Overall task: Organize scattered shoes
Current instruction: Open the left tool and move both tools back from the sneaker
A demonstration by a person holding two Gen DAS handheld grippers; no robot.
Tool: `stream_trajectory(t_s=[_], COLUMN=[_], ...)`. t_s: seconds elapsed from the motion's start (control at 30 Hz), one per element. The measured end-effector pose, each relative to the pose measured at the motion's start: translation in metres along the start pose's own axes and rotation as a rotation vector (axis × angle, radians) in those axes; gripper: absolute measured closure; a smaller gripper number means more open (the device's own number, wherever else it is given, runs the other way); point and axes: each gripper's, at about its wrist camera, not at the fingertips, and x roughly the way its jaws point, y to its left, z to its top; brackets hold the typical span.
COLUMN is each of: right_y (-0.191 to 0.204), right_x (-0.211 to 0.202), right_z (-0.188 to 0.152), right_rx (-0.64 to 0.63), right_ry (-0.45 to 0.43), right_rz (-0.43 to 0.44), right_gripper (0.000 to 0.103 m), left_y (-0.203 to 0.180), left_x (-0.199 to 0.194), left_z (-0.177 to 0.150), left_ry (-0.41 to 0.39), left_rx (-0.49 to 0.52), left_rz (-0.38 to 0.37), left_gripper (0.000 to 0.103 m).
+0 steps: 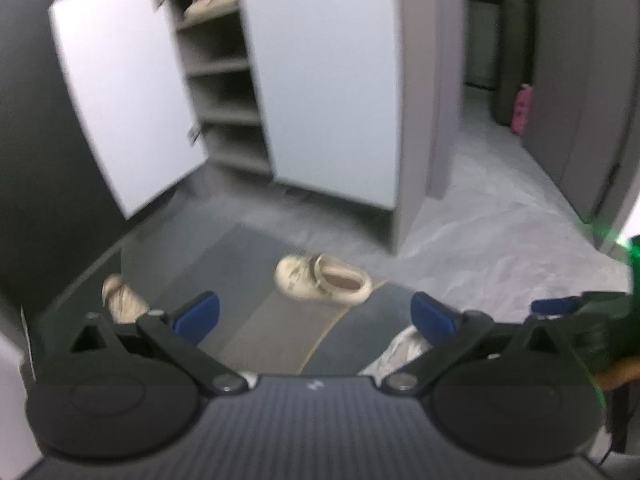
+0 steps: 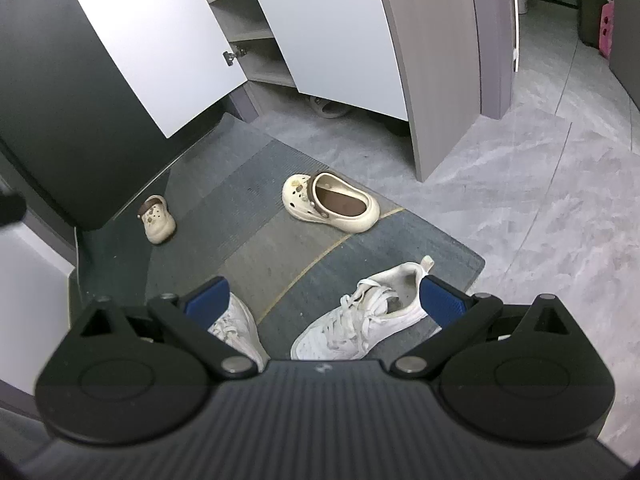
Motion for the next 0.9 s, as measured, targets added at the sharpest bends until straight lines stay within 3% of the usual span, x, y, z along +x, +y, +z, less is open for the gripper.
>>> stream_trajectory(t_s=[0.07, 0.27, 0.57, 0.63, 0.8, 0.9], right_y=[0.001, 0.009, 0.035, 0.044, 0.073, 0.082], right_x=[0.003, 0.008, 0.012, 0.016, 0.035, 0.045], right_z=[-0.002, -0.007, -0.014, -0.021, -0.058, -0.08], right_rx=[-0.012, -0.083, -0.268, -0.377, -0.787, -0.939], right_ry=[0.009, 0.026, 0.026, 0.046, 0.157, 0.209], right_rz=[-0.007, -0.006, 0.043, 0.048, 0.007, 0.009], right_gripper=[0.0, 0.0, 0.0, 0.0, 0.0, 0.0], left_y=[0.022, 0.046, 0.045, 0.044, 0.042, 0.039], left_x=[0.002, -0.012, -0.027, -0.03, -0.034, -0.036], left_z=[0.0, 0.0, -0.005, -0.008, -0.01, -0.012], left_ry=[0.028, -0.002, -0.004, -0.012, -0.019, -0.025], left_rx=[-0.07, -0.113, -0.135, -0.137, -0.159, -0.181], left_rz=[-0.021, -0.013, -0.049, -0.056, -0.06, -0.053], left_gripper=[0.0, 0.0, 0.0, 0.0, 0.0, 0.0])
